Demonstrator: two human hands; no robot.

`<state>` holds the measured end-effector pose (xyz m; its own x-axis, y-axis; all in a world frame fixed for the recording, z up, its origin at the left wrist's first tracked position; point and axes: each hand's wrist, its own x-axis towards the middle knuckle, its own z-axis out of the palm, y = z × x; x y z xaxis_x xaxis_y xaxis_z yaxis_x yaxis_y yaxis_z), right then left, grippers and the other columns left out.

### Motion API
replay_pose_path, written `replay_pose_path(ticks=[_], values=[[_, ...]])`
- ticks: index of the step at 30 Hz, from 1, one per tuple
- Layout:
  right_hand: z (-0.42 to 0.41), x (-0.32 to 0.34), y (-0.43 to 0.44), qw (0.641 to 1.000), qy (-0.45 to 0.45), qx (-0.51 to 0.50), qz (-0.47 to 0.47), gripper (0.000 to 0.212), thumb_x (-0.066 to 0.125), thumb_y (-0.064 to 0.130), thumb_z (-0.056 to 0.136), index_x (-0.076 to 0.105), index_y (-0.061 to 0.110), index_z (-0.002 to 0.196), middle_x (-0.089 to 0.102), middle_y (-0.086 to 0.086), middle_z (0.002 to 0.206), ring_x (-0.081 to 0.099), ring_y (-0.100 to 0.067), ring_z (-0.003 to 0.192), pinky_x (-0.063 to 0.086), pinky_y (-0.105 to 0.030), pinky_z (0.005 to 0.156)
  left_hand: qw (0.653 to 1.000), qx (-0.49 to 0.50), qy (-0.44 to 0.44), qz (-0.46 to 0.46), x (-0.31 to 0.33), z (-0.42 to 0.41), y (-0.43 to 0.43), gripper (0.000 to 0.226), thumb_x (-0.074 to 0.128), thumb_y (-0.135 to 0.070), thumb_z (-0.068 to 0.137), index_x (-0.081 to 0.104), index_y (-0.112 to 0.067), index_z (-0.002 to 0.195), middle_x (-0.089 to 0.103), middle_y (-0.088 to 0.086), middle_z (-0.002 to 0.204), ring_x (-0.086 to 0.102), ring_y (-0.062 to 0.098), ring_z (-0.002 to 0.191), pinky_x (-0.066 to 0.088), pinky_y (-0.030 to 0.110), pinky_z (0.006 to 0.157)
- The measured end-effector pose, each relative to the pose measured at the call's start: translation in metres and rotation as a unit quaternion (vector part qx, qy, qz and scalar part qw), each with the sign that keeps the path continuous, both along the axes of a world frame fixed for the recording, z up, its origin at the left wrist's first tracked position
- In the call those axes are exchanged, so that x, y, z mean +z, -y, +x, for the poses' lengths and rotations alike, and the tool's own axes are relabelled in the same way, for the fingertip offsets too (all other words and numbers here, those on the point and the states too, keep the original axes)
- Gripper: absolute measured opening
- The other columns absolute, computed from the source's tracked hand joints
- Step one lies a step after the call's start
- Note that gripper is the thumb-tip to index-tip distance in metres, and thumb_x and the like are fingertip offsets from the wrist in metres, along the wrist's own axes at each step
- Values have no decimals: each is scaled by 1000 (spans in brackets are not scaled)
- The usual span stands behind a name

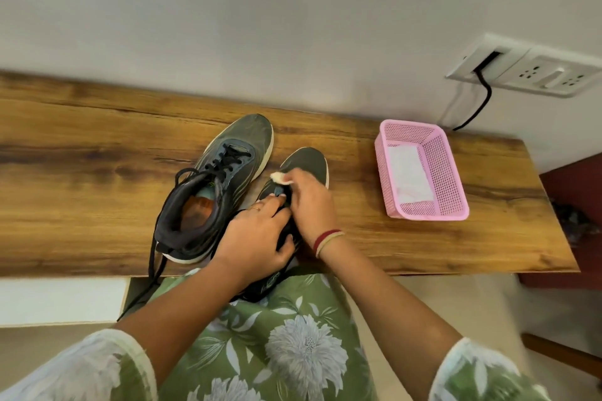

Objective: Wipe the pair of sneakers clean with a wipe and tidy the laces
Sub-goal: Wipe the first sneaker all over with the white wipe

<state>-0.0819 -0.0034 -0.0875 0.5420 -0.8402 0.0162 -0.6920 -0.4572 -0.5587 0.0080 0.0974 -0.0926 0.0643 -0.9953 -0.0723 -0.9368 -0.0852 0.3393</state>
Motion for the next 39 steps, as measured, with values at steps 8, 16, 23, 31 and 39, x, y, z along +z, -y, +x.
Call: replay_pose_path(ticks=[8,16,23,31,39], values=[[5,16,55,997,-11,-21,-67,18,49,8,92,61,13,104,64,-4,93,57,-17,80,44,-26,66,1000,0,-7,7,1,0,0,53,41,-43,77,64,-15,115,63,7,120,62,24,109,55,32,76],[-1,9,34,955,-136,247,-95,21,50,7,89,59,11,108,64,-10,105,63,-26,88,48,-36,70,1000,-3,-16,20,5,1,0,50,43,-42,76,65,-15,112,64,6,116,64,23,102,55,32,72],[9,29,72,998,2,-29,-59,23,50,8,93,63,14,110,67,-7,101,61,-21,88,46,-29,72,1000,-4,-17,26,3,1,0,53,44,-43,77,63,-16,118,62,6,122,60,23,113,55,33,78],[18,-1,30,988,-10,148,-37,24,50,0,86,63,12,101,66,-6,101,62,-23,86,49,-31,75,1000,-5,-19,5,4,1,1,47,44,-42,76,64,-16,110,63,4,112,63,22,101,54,30,70],[-39,32,38,801,434,-358,203,21,58,2,88,62,16,103,63,7,95,61,-6,85,53,-19,71,998,24,-1,55,21,-11,11,49,45,-45,88,41,-17,128,43,2,129,49,20,117,44,30,80]])
